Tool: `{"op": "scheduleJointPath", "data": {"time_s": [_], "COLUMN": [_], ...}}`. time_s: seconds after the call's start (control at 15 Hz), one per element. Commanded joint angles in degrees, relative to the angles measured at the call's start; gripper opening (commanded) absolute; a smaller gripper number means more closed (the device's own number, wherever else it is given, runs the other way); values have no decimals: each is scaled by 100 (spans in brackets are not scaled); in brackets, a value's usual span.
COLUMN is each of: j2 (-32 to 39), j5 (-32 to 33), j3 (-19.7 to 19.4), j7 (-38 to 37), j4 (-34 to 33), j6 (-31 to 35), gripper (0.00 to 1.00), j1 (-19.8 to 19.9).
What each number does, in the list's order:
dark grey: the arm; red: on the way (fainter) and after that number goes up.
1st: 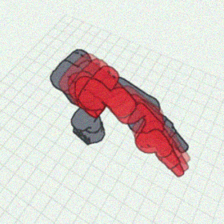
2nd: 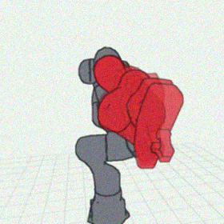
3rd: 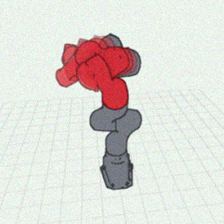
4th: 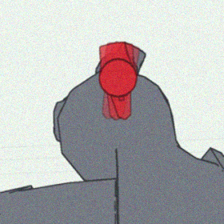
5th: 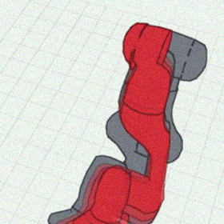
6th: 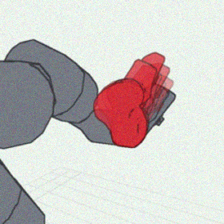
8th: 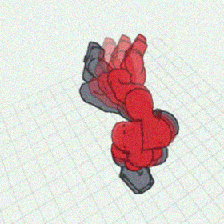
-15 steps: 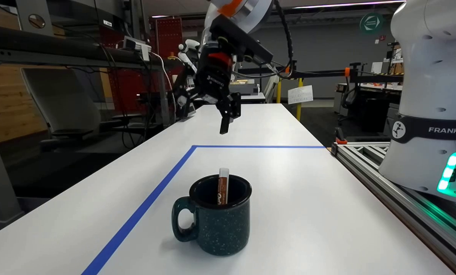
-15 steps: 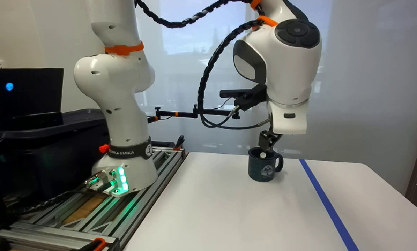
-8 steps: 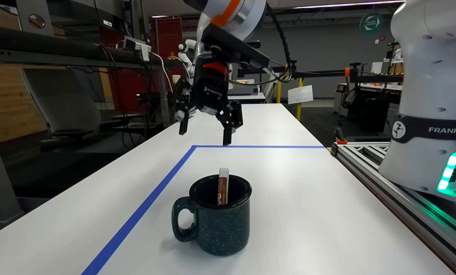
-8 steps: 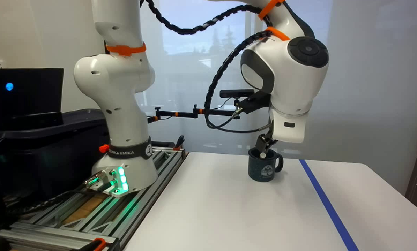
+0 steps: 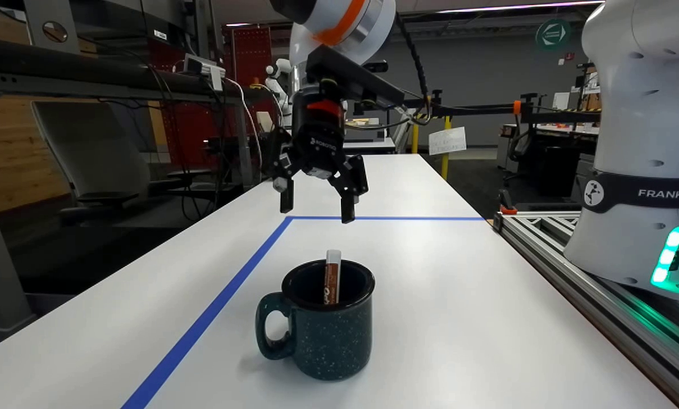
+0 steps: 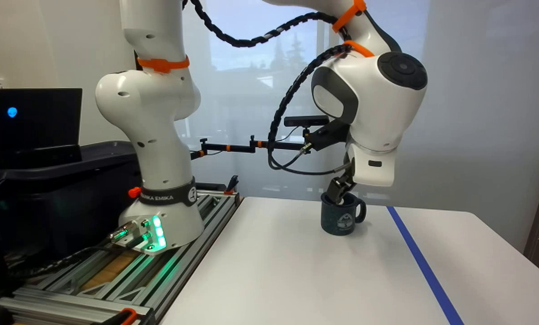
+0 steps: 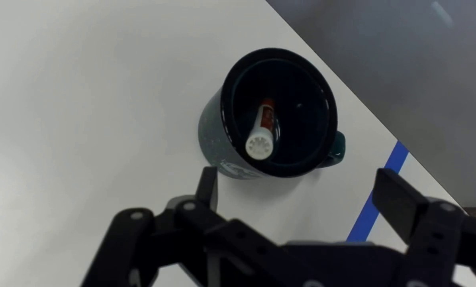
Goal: Take the marker out of the cup and put it on the table
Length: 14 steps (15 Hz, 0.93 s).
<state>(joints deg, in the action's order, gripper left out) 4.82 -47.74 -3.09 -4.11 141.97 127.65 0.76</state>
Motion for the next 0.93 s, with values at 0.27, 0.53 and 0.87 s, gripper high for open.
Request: {"op": "scheduleJointPath", "data": {"time_s": [0.27, 0.53, 0.87], "j2": [51, 45, 93], "j5": [-38, -50, -19], "j3": [173, 164, 167], "j7": [-3, -9, 37], "j4": [-5, 3, 27], "j6": [-99, -8, -22], "gripper": [100, 100, 100], "j1": [2, 25, 30]}}
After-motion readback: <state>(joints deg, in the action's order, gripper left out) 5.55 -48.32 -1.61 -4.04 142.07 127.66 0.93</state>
